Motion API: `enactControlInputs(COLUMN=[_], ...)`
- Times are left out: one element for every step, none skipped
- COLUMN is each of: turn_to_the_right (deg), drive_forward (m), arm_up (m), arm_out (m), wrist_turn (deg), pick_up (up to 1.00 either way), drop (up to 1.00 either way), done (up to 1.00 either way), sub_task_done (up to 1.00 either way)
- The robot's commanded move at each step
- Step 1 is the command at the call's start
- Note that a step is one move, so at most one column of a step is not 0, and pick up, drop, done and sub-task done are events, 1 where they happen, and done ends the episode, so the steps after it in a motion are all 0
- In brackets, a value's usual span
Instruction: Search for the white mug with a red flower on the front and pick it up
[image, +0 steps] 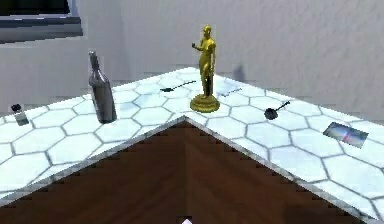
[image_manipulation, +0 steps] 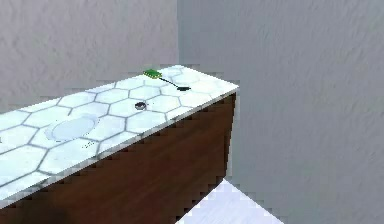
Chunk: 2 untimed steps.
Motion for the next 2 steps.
enactControlInputs(turn_to_the_right=[-9.0, 45.0], drive_forward=[0.0, 0.0], arm_up=[0.0, 0.0], arm_out=[0.0, 0.0], wrist_turn=[0.0, 0.0], pick_up=[0.0, 0.0], drop=[0.0, 0.0], done=[0.0, 0.0], sub_task_done=[0.0, 0.0])
